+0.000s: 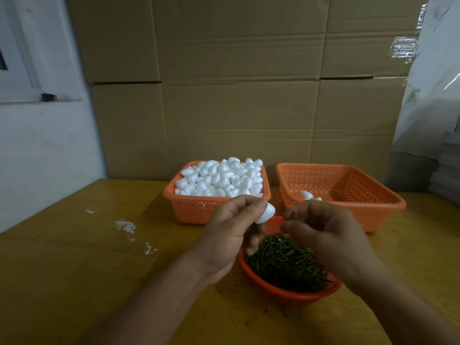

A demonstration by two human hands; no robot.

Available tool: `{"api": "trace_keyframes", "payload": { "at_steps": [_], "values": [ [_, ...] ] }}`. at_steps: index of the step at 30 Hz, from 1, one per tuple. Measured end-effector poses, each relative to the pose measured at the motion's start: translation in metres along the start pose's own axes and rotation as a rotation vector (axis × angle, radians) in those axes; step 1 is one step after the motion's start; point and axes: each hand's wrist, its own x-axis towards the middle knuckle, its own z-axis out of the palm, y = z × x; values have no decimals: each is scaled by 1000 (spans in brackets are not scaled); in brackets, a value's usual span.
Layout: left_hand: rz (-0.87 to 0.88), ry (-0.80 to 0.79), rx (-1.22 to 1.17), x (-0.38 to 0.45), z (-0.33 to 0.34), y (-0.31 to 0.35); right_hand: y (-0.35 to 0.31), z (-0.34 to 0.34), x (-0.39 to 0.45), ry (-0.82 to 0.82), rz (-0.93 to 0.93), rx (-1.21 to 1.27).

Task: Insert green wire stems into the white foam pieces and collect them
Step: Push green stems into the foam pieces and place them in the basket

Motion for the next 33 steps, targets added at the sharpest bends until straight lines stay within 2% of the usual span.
{"api": "trace_keyframes", "payload": {
  "at_steps": [4, 8, 21, 33],
  "values": [
    [8, 9, -1, 0, 3, 1, -12, 5, -5, 105, -30, 328],
    [17, 19, 3, -1, 5, 2, -15, 9, -7, 86, -9, 433],
    [11, 32, 29, -2, 5, 4, -11, 9, -4, 79, 9, 427],
    [22, 10, 23, -2, 5, 1, -10, 15, -7, 102, -106, 299]
  ]
}}
